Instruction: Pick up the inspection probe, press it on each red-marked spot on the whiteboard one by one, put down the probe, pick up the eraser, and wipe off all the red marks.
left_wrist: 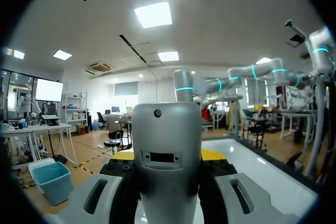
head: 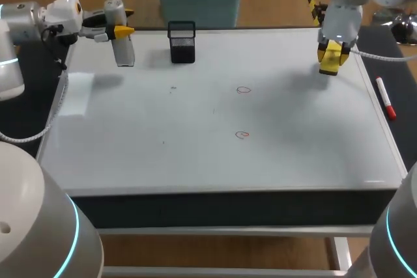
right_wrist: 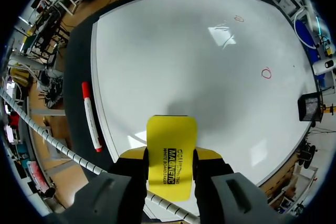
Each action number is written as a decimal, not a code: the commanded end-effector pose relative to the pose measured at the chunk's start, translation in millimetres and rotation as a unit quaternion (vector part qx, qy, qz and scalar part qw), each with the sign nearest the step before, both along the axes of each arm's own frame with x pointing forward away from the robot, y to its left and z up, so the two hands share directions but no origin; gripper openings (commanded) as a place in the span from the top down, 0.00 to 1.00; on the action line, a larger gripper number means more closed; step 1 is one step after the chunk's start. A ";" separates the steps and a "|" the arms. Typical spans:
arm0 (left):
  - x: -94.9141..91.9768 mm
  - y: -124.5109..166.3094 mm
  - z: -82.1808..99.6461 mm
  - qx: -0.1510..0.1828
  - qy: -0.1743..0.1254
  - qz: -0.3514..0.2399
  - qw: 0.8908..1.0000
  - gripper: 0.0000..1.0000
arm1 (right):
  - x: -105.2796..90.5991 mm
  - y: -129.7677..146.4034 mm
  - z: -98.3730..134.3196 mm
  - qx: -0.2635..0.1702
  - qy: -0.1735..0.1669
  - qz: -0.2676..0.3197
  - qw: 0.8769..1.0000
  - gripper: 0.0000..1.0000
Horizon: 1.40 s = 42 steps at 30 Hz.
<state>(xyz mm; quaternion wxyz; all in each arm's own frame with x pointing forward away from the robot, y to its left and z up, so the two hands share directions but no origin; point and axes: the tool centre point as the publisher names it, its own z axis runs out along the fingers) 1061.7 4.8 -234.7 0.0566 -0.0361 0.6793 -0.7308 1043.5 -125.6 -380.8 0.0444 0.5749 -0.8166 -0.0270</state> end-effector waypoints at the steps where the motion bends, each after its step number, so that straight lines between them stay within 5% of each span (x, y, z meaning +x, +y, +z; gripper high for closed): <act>1: 1.1 0.5 0.9 0.000 0.000 -0.002 1.000 1.00 | 1.0 -0.3 0.7 -0.002 0.001 0.001 1.000 1.00; 13: 1.1 0.5 0.9 0.000 0.000 -0.002 1.000 1.00 | 1.0 -0.3 0.7 -0.002 0.001 0.001 1.000 1.00; 20: -22.5 -25.1 10.9 0.015 -0.004 -0.023 1.000 1.00 | 1.0 -0.3 0.7 -0.002 0.001 0.001 1.000 1.00; 30: -61.4 -96.7 18.6 0.013 -0.013 -0.074 0.997 1.00 | 1.0 -0.3 0.7 -0.002 0.001 0.001 1.000 1.00; 42: -84.9 -188.5 6.3 -0.004 0.002 -0.123 0.992 1.00 | 1.0 -0.3 0.7 -0.002 0.001 0.001 1.000 1.00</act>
